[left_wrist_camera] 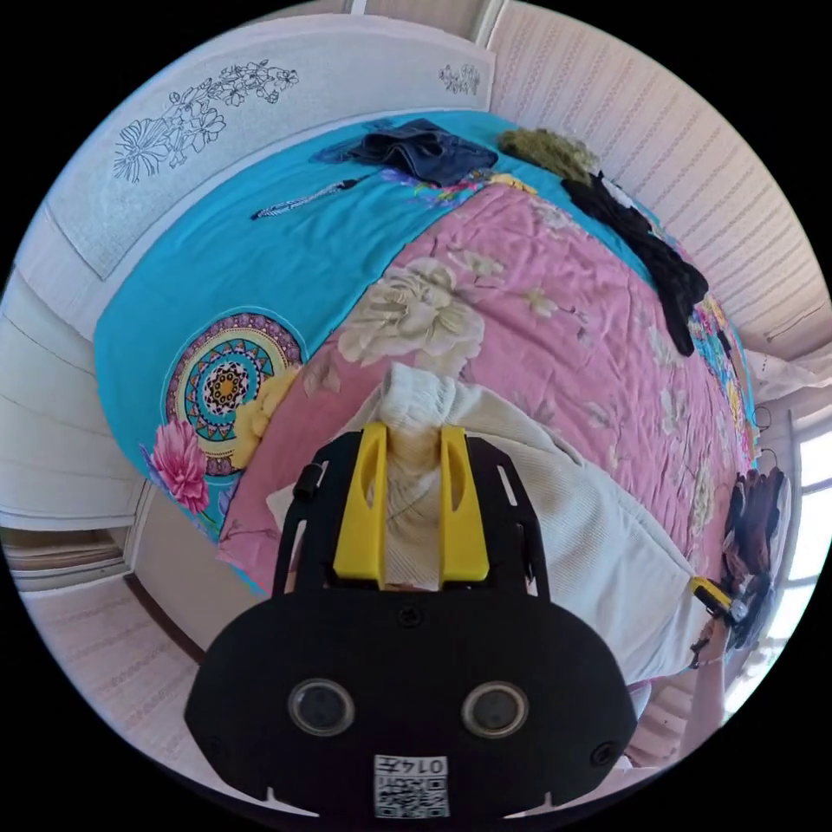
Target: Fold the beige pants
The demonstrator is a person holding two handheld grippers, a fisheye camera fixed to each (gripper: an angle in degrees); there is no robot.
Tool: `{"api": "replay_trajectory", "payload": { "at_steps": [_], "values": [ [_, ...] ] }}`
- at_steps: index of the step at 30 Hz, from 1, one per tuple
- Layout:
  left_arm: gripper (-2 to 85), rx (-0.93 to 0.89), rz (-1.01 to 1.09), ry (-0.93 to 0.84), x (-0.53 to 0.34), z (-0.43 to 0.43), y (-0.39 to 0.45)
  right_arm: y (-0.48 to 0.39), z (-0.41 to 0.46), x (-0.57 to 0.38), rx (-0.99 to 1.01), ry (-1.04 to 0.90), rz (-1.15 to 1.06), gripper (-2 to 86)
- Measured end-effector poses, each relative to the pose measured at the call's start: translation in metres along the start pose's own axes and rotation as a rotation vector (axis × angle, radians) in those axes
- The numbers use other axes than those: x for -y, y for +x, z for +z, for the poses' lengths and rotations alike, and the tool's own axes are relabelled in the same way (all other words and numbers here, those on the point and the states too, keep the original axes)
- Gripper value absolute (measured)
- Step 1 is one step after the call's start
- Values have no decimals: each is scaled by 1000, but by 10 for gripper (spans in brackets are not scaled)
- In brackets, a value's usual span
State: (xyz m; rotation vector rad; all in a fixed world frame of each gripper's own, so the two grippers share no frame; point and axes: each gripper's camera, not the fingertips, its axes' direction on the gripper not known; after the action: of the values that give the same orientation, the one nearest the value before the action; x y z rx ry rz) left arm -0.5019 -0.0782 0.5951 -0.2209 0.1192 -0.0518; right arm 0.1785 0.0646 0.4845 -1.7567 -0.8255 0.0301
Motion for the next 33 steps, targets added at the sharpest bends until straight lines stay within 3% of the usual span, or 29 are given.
{"api": "replay_trajectory", "payload": {
  "at_steps": [3, 7, 9, 11, 14, 17, 23, 26, 30, 33],
  "values": [
    [103, -7, 106, 119, -11, -37, -5, 10, -37, -53, 20, 189, 51, 45],
    [55, 49, 229, 315, -74, -90, -1, 49, -63, -168, -172, 281, 303, 82],
    [57, 9, 311, 306, -104, -96, 12, 75, -65, -222, -210, 266, 497, 85],
    [61, -49, 387, 246, -142, -86, 41, 108, -65, -288, -136, 310, 778, 84],
    [52, -190, 558, 137, -188, -46, 98, 130, -56, -334, -64, 367, 1022, 78],
    [46, -277, 610, -60, -220, -3, 157, 139, -42, -335, 32, 396, 1058, 78],
    [42, -418, 563, -159, -241, 31, 224, 145, -40, -329, 164, 526, 1109, 70],
    [43, -430, 569, -191, -239, 38, 238, 146, -41, -331, 218, 519, 1044, 12],
    [45, -431, 556, -177, -233, 41, 243, 143, -51, -349, 98, 495, 1044, -1],
    [49, -430, 531, -188, -228, 46, 242, 144, -53, -360, 126, 500, 1026, -3]
  ]
}}
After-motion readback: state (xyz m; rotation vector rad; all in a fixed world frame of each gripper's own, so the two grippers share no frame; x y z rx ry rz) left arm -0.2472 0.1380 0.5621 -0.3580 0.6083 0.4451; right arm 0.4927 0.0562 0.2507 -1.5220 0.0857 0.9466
